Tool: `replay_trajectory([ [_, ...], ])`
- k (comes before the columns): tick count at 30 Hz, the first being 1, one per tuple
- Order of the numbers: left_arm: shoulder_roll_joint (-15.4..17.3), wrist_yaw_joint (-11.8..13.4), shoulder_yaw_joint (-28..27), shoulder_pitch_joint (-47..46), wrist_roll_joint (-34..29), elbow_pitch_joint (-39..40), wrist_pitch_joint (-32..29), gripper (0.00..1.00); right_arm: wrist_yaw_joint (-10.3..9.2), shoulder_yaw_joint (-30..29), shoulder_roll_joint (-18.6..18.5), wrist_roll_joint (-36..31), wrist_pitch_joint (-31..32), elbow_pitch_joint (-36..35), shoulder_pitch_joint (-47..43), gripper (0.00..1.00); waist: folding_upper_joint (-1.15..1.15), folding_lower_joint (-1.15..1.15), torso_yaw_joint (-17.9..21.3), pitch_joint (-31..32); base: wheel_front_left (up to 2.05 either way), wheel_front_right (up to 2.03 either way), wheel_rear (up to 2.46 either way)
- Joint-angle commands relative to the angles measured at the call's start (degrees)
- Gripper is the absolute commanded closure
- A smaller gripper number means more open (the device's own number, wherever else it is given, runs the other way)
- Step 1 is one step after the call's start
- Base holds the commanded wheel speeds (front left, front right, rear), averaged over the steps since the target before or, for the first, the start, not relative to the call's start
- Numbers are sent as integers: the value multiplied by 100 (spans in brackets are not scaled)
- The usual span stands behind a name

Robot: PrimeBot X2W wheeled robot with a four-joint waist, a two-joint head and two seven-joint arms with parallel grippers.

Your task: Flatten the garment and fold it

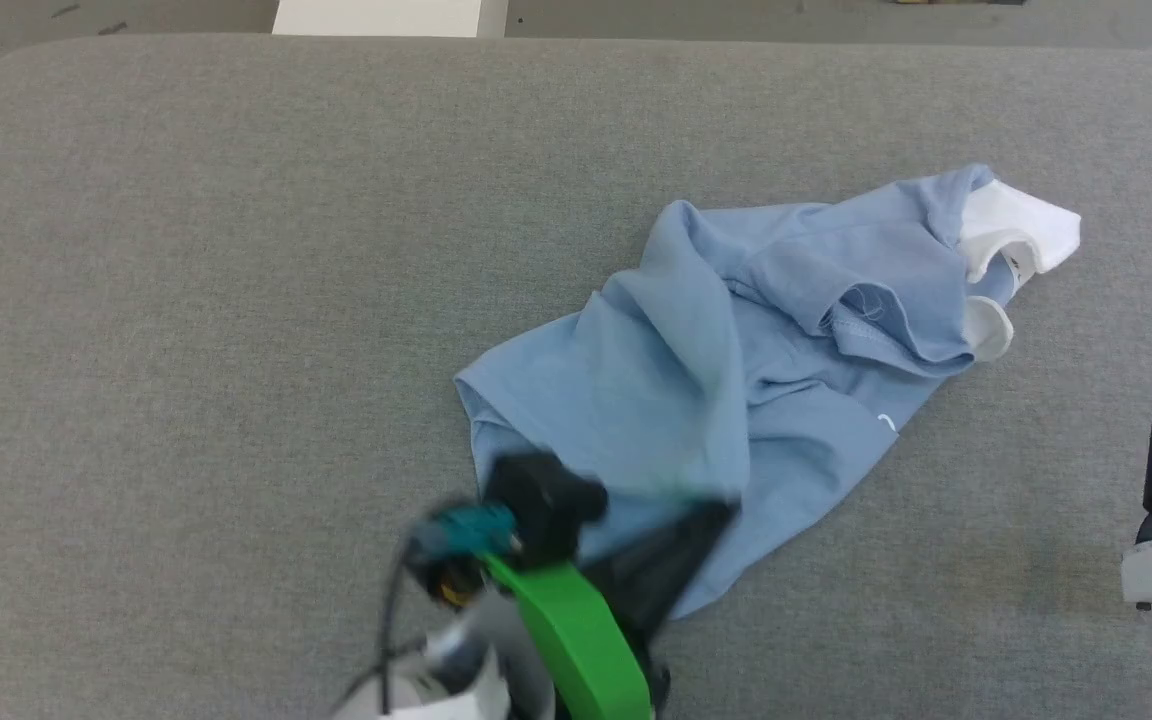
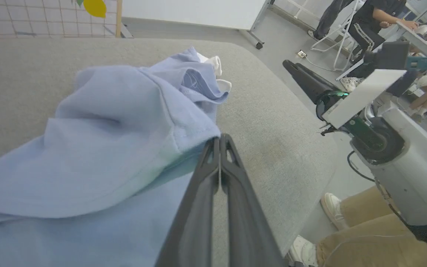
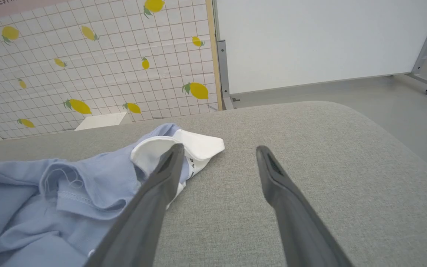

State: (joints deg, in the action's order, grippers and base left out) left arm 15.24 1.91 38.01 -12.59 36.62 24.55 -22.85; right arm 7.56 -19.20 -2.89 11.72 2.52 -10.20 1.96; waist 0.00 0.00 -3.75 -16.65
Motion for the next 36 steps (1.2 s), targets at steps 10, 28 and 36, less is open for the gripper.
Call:
replay_trajectory([
  [10, 327, 183, 181, 580, -89, -1262, -98, 0, -8, 57, 2, 51, 32, 136, -118, 0, 0, 0, 41, 69, 0, 0, 0],
  [28, -355, -282, 166, -2178, -1677, -2198, 1415, 0, -8, -34, 2, 117, 4, 45, 120, 0, 0, 0, 267, -341, 0, 0, 0],
  [36, -789, -651, 687, -3079, -1861, -3355, 1113, 0, -8, -180, 2, 194, -77, 64, 306, 0, 0, 0, 642, -778, 0, 0, 0],
])
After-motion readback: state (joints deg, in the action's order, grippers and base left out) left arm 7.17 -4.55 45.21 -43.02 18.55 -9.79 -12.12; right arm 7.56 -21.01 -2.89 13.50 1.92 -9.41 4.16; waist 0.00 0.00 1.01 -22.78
